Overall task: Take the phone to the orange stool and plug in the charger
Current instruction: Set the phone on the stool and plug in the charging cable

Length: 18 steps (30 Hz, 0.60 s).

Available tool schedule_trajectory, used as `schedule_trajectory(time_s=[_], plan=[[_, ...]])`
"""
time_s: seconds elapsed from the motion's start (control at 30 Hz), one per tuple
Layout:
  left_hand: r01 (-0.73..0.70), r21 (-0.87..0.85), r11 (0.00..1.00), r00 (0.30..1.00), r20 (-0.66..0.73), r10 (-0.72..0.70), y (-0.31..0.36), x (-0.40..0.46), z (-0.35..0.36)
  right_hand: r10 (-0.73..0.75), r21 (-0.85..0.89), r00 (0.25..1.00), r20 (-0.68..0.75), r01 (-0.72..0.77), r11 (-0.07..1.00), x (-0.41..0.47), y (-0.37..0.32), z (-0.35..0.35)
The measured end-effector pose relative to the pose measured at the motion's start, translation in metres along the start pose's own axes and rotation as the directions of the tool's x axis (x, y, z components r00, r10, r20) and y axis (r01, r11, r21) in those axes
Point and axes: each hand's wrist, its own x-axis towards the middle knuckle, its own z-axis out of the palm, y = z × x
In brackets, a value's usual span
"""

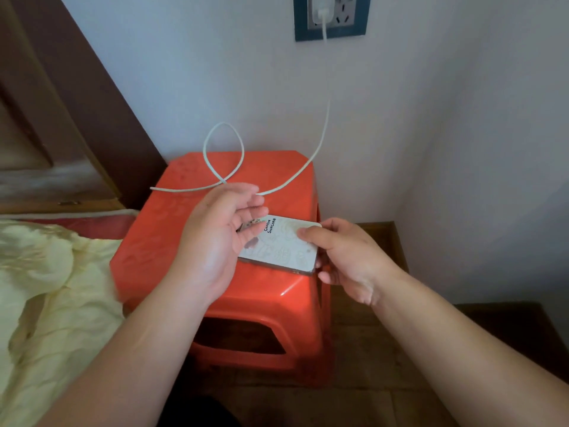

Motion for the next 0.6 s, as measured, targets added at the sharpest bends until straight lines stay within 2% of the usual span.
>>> schedule_trajectory(time_s=[0.03,0.07,0.1,0.13,0.2,0.27,0.33,0.43,0.53,0.6], plan=[[-0.070,0.142,0.987,0.998,0.018,0.068,0.000,-0.003,0.000,-0.011,-0.006,1.000,-0.012,0.010,1.000,0.000,0.000,-0.001],[-0.166,0.317,0.934,0.986,0.069,0.152,-0.002,-0.006,-0.001,-0.035,-0.019,0.998,-0.044,0.034,0.999,0.000,-0.002,-0.003],[-0.284,0.486,0.826,0.958,0.166,0.232,-0.004,-0.010,-0.004,-0.076,-0.047,0.993,-0.094,0.072,0.996,0.000,-0.005,-0.005],[-0.406,0.617,0.674,0.914,0.283,0.290,-0.007,-0.013,-0.008,-0.138,-0.094,0.978,-0.155,0.125,0.988,0.000,-0.009,-0.006],[-0.561,0.734,0.384,0.826,0.464,0.320,-0.012,-0.020,-0.015,-0.307,-0.229,0.916,-0.260,0.250,0.941,0.000,-0.021,-0.009],[-0.595,0.770,0.230,0.796,0.524,0.303,-0.015,-0.026,-0.022,-0.502,-0.371,0.816,-0.286,0.388,0.843,0.000,-0.040,-0.007],[-0.592,0.790,0.160,0.790,0.530,0.308,-0.017,-0.027,-0.026,-0.653,-0.448,0.724,-0.223,0.519,0.728,0.001,-0.062,0.002],[-0.561,0.822,0.100,0.801,0.510,0.313,-0.016,-0.023,-0.028,-0.758,-0.488,0.647,-0.075,0.640,0.594,0.008,-0.096,0.023],[-0.518,0.855,0.032,0.815,0.481,0.322,-0.017,-0.019,-0.027,-0.787,-0.559,0.614,0.063,0.675,0.482,0.024,-0.126,0.043],[-0.500,0.866,0.016,0.822,0.469,0.323,-0.021,-0.021,-0.025,-0.772,-0.598,0.628,0.102,0.659,0.457,0.040,-0.140,0.056]])
